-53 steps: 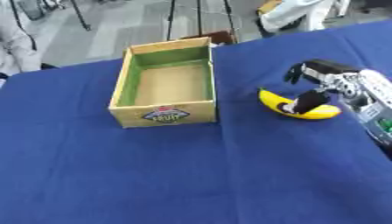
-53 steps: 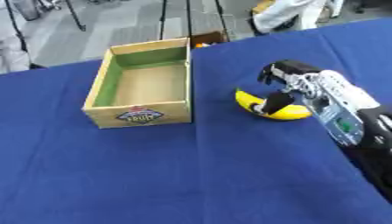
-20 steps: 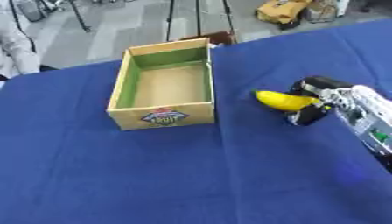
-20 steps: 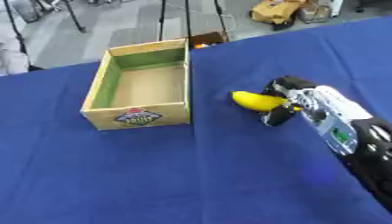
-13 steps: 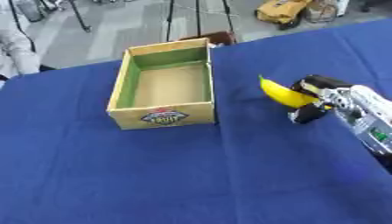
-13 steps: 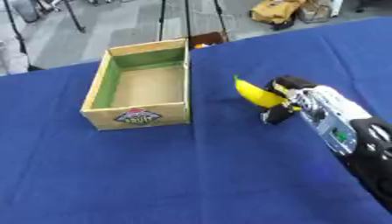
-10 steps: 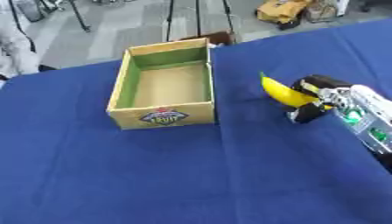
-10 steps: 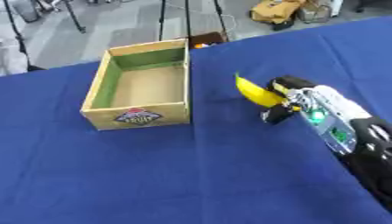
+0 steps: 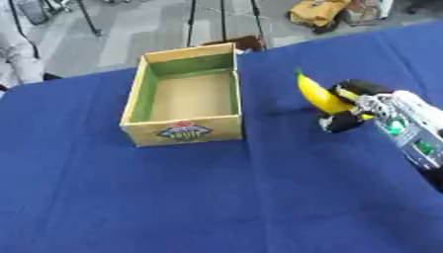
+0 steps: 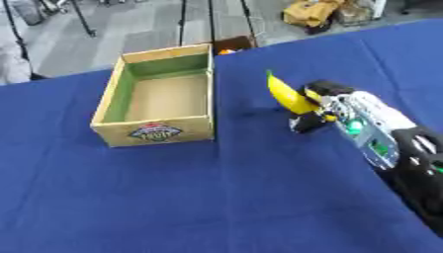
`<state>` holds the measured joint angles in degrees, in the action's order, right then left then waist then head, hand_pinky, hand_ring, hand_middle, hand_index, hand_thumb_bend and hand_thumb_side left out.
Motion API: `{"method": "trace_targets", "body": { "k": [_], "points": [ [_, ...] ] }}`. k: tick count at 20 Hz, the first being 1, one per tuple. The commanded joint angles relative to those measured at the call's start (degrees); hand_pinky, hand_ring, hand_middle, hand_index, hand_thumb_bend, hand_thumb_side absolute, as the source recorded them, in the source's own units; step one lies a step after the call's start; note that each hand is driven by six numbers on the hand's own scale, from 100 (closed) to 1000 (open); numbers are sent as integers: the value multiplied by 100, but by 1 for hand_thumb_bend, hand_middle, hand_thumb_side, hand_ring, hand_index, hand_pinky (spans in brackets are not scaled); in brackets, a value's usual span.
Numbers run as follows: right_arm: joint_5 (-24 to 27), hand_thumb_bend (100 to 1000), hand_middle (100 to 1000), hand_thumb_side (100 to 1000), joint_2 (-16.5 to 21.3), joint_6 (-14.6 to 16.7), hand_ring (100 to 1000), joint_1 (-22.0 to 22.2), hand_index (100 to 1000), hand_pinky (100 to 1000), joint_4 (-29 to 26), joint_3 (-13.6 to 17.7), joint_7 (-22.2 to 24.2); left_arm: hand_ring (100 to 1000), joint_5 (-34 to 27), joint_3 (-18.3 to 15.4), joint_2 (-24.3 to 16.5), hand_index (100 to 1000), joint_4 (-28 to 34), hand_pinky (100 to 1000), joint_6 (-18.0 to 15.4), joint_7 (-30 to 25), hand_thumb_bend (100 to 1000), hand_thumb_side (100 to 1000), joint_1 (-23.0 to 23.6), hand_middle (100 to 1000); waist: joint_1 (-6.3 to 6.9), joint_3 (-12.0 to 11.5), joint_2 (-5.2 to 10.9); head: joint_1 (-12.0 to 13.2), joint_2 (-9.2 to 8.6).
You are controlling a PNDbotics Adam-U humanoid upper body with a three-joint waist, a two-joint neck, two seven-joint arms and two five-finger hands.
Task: Pick up objects on the table and place them in the box.
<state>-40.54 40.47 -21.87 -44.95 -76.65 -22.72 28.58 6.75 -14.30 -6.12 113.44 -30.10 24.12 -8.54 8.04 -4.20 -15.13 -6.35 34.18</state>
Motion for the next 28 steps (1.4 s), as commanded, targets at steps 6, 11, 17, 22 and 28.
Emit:
{"method": "trace_targets", "body": {
  "k": [6, 11, 17, 22, 28],
  "points": [
    [-260, 100, 662, 457, 16, -9, 890, -340, 740, 672, 6, -78, 181, 634, -40, 7, -137, 748, 115, 291, -3, -23, 100, 854, -67, 663, -67, -17, 108, -21, -60],
    [-439, 100, 667, 441, -38, -9, 871, -487, 739, 659, 46, -153, 333, 634, -48, 2, -146, 748, 115, 291, -2, -23, 100, 856, -71, 663, -90, -20, 120, -23, -74],
    [-746, 100, 673, 427, -125, 61, 845, -741, 695, 647, 77, -239, 473, 634, -54, 1, -149, 748, 115, 291, 3, -27, 100, 858, -67, 663, -104, -14, 131, -24, -67],
    [-1144, 100, 690, 412, -264, 191, 826, -1094, 692, 646, 70, -304, 678, 633, -55, 4, -169, 748, 115, 291, 10, -33, 100, 858, -59, 663, -131, -19, 162, -33, -46],
    [-1560, 100, 710, 402, -454, 364, 812, -1533, 694, 645, 94, -355, 999, 633, -58, 3, -204, 748, 115, 293, 23, -37, 100, 859, -58, 663, -197, -15, 202, -37, -31]
  ]
}}
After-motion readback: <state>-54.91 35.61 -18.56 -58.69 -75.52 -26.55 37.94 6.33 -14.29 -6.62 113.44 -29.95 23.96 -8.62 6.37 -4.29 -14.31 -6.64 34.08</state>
